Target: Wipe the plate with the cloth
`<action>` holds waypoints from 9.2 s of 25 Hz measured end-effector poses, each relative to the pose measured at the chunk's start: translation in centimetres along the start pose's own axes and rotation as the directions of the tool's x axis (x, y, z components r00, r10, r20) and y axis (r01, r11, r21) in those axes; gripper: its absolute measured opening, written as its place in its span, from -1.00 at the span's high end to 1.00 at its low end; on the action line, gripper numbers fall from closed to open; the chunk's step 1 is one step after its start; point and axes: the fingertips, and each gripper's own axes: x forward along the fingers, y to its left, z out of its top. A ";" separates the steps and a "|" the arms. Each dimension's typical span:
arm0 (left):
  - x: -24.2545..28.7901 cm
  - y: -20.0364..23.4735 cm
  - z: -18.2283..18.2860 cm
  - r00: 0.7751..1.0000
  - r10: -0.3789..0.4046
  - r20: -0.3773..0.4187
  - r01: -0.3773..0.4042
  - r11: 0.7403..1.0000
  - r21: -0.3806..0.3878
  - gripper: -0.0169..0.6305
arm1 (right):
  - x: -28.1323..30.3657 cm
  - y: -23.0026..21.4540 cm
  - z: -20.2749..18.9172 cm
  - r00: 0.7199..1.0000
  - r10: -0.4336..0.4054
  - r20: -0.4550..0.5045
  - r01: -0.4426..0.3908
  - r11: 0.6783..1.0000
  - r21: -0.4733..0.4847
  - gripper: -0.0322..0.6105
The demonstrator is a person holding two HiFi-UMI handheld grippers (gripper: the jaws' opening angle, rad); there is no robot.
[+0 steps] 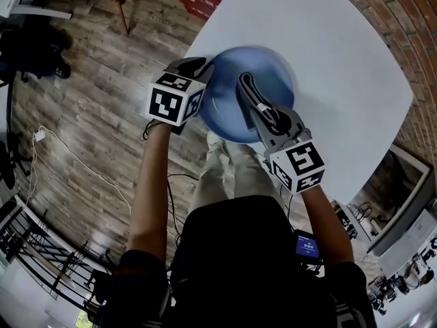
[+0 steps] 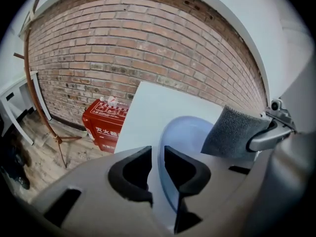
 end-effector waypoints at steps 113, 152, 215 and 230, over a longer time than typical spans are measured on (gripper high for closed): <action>0.7 -0.5 -0.3 1.000 -0.012 0.019 0.012 1.000 0.020 0.84 | 5.1 -4.4 -3.2 0.904 -0.176 -0.390 -0.130 0.756 -0.642 0.74; 0.8 -0.4 -0.4 1.000 -0.009 0.025 0.009 1.000 0.008 0.84 | 1.4 -1.3 -7.8 0.837 -0.159 -0.524 -0.220 0.779 -0.587 0.74; 0.9 -0.4 -0.6 0.999 -0.012 0.037 0.013 1.000 -0.023 0.84 | 5.8 5.4 -6.8 0.864 -0.042 -0.501 -0.307 0.746 -0.591 0.74; 0.8 -0.4 -0.8 0.999 -0.015 0.048 0.017 0.999 -0.031 0.84 | 7.2 3.2 -4.9 0.874 -0.072 -0.481 -0.282 0.732 -0.621 0.74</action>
